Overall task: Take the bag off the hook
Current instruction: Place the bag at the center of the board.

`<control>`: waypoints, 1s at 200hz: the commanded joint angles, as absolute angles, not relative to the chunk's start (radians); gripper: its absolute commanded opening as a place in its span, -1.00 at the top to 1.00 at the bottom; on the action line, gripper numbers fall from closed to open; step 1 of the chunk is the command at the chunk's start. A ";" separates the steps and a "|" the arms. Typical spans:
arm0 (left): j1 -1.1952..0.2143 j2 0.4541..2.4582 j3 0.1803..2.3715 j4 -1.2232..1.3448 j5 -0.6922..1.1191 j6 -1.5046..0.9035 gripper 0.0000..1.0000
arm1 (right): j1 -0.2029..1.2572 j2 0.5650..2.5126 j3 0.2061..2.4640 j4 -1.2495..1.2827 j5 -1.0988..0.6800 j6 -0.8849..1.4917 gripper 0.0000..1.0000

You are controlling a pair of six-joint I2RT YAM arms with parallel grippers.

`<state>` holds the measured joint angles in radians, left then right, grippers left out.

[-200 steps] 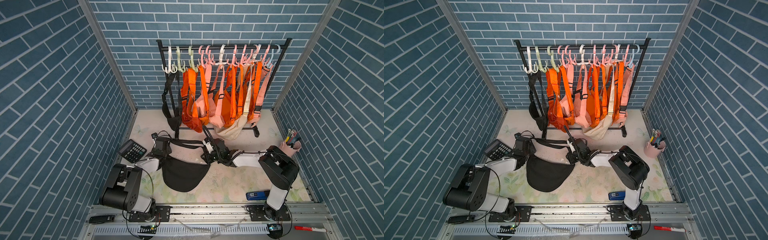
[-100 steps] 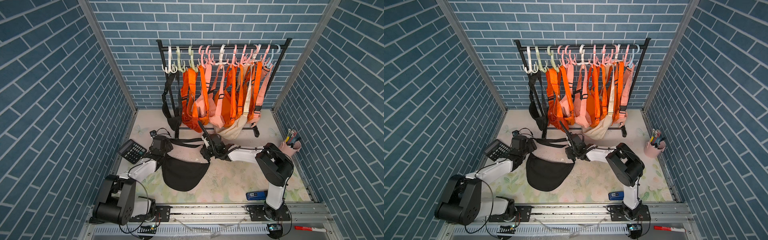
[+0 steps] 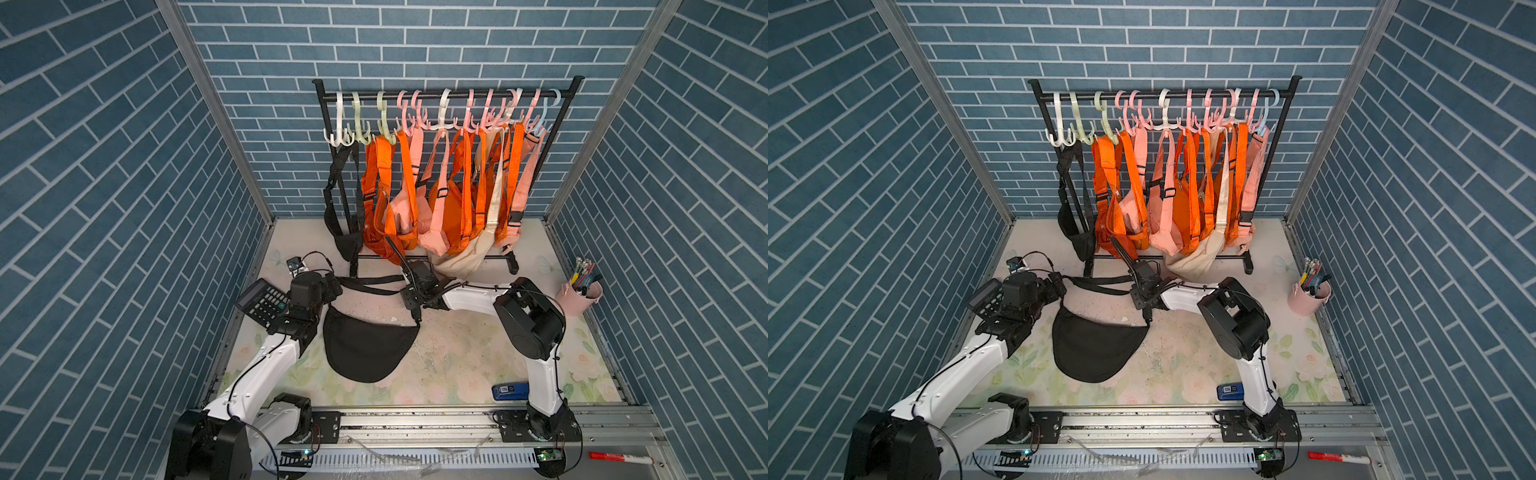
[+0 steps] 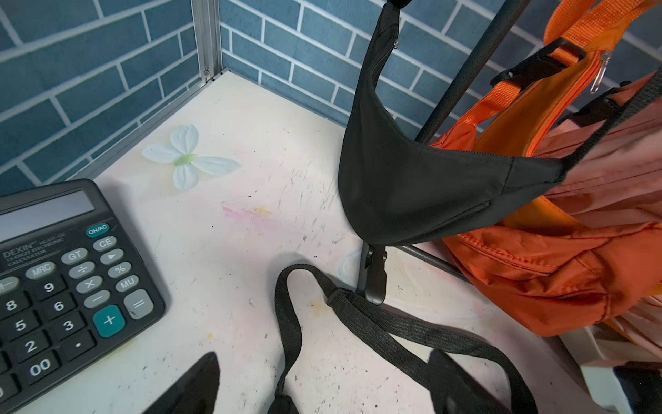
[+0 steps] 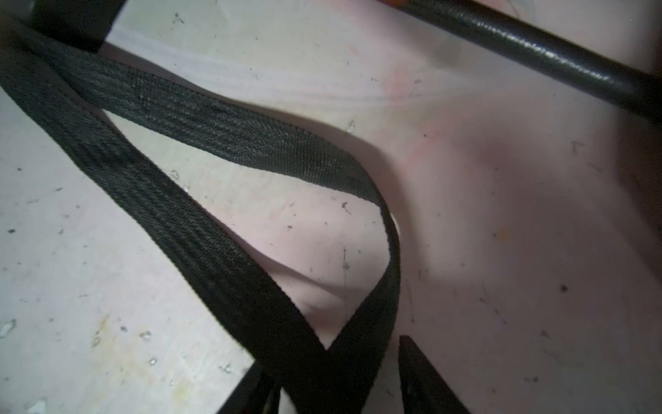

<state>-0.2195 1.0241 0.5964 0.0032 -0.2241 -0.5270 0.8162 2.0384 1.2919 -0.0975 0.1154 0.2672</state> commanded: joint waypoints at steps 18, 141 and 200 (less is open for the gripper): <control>-0.224 0.958 0.713 -0.108 -0.212 -0.487 -0.86 | 0.813 1.955 1.275 -0.080 0.085 0.178 -0.04; -0.213 0.804 1.027 -0.423 -0.179 -0.274 -0.99 | 0.866 1.646 1.388 -0.256 -0.052 0.118 -0.34; -0.212 0.684 0.909 -0.386 -0.130 -0.173 -0.99 | 0.862 1.760 1.684 -0.366 -0.105 0.105 -0.34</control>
<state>-0.2153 0.7322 0.9817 -0.3950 -0.1658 -0.2413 0.8658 1.6936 1.5635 -0.2958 -0.0559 0.1379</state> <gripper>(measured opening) 0.994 0.687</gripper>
